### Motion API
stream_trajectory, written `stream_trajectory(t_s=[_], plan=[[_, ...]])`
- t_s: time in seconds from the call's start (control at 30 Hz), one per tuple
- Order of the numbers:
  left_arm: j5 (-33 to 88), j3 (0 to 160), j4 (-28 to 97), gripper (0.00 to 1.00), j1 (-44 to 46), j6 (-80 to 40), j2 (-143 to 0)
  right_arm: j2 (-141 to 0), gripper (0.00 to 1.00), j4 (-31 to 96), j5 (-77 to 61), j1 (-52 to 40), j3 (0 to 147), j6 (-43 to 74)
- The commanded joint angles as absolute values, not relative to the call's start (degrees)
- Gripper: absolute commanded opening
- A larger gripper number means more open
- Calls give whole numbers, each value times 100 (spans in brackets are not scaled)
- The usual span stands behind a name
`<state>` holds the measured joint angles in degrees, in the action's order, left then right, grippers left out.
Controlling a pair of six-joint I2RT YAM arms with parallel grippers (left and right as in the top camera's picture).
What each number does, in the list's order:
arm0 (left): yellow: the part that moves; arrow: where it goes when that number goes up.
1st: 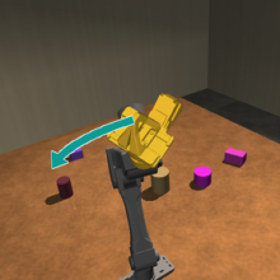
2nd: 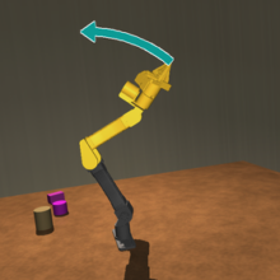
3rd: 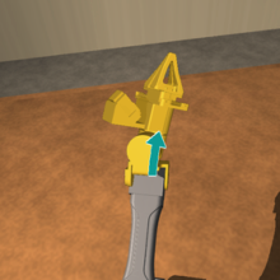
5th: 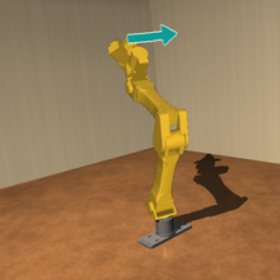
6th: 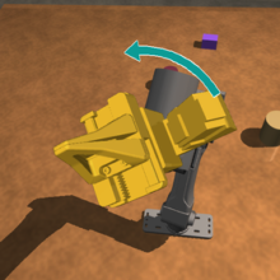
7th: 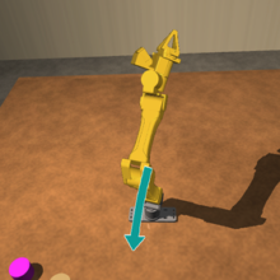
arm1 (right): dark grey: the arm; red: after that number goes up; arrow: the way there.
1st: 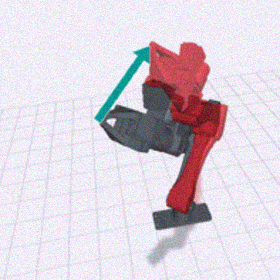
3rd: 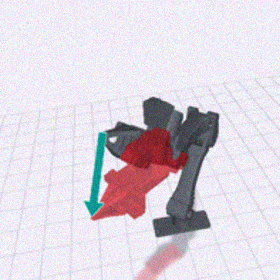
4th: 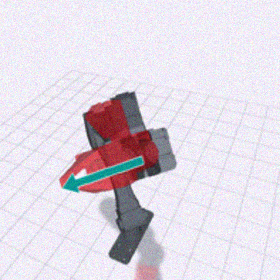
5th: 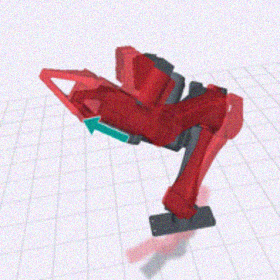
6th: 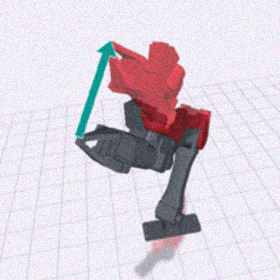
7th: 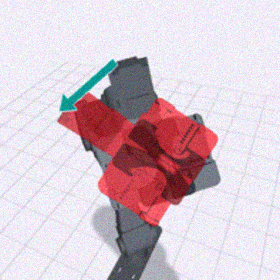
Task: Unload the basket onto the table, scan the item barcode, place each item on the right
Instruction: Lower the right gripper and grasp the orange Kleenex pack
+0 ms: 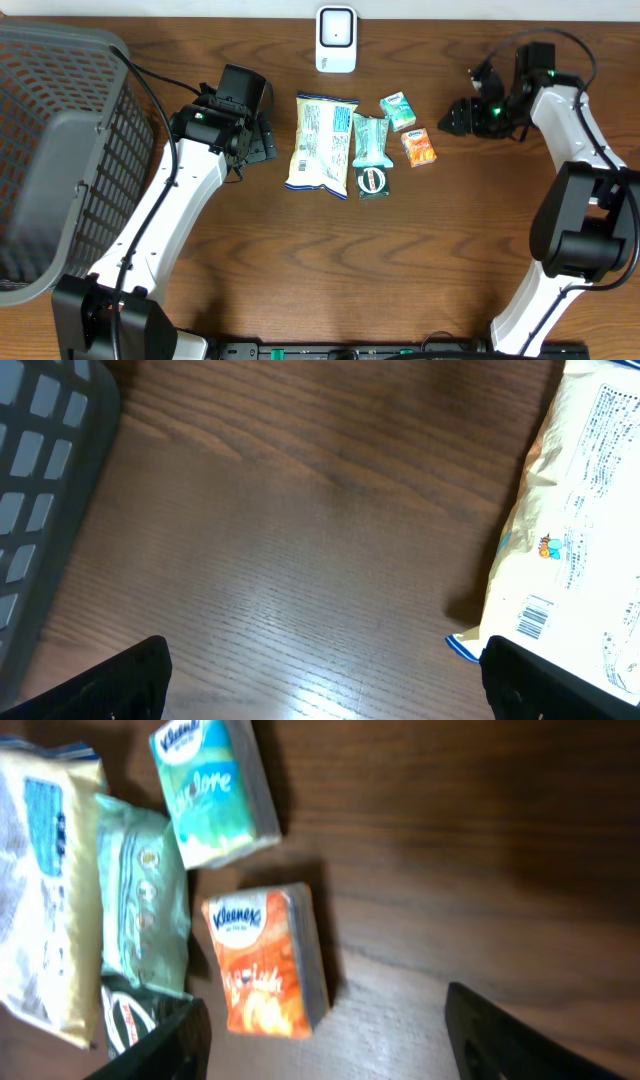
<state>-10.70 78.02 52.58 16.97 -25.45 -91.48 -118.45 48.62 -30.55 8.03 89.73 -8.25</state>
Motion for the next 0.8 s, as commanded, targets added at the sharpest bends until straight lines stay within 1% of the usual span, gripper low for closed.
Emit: stream_trajectory(t_s=[0.0, 0.13, 0.3, 0.4, 0.63, 0.77], plan=[[-1164, 7828, 5288, 98, 1688, -2512, -9096, -11852, 69, 4598, -4016, 854, 8536, -930], [-1164, 7828, 5288, 98, 1688, -2512, -9096, -11852, 68, 4097, -4440, 854, 8097, -930], [-1164, 7828, 5288, 98, 1688, -2512, -9096, -11852, 70, 3599, -4451, 849, 7693, -932], [-1164, 7828, 5288, 97, 1688, -2512, -9096, -11852, 73, 3356, -4449, 854, 7502, -930], [-1164, 7828, 5288, 98, 1688, -2512, -9096, -11852, 72, 3009, -4453, 858, 7236, -858], [-1164, 7828, 5288, 98, 1688, -2512, -9096, -11854, 75, 2703, -4453, 812, 6984, -725]])
